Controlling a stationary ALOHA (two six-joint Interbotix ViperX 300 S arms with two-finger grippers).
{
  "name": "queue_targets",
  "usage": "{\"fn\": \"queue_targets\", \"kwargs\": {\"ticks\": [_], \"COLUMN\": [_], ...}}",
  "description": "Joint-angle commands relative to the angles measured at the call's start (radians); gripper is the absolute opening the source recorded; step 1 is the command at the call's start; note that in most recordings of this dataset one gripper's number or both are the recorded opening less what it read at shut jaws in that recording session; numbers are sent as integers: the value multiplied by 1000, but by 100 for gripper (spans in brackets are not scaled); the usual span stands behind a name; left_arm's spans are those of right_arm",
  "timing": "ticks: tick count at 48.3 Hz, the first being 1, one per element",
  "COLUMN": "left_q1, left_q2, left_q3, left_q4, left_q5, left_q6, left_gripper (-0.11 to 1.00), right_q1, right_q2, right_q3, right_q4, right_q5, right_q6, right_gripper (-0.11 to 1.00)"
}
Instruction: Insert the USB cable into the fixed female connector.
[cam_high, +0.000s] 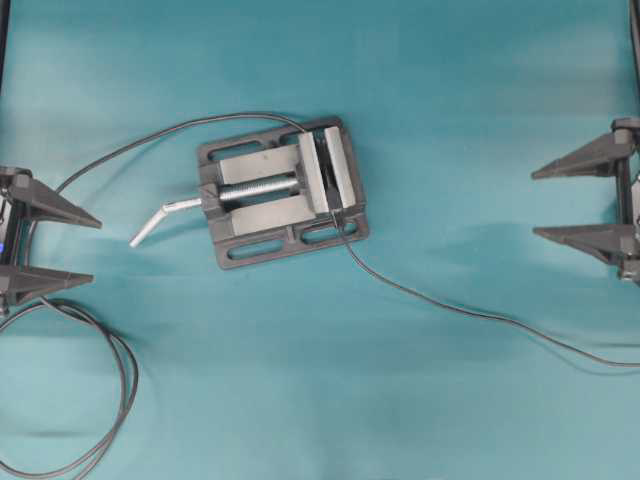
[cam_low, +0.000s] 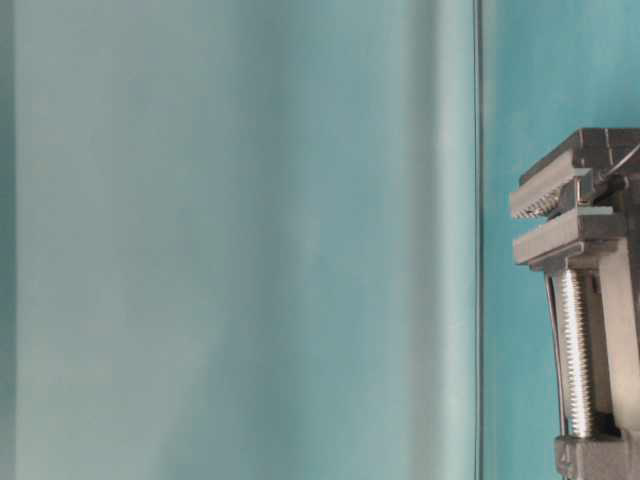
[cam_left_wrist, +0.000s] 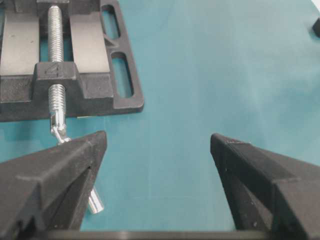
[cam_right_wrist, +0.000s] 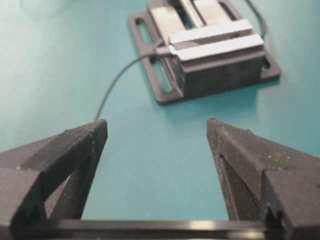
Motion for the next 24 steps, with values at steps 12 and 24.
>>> {"fn": "queue_targets", "kwargs": {"ticks": [12,24], "left_q1": [-3,-3], "left_q2": [6,6], "left_q3": [-12,-12], "left_q4": [3,3], "left_q5": [-9,-9], "left_q6": [-11,-11], "left_gripper": [100,100], "right_q1": [-21,-21], "right_q2": [3,3], "right_q3": [14,15], "right_q4": [-3,-3], "right_q5": [-252,-25], "right_q6": [9,8], "right_gripper": [82,82]}}
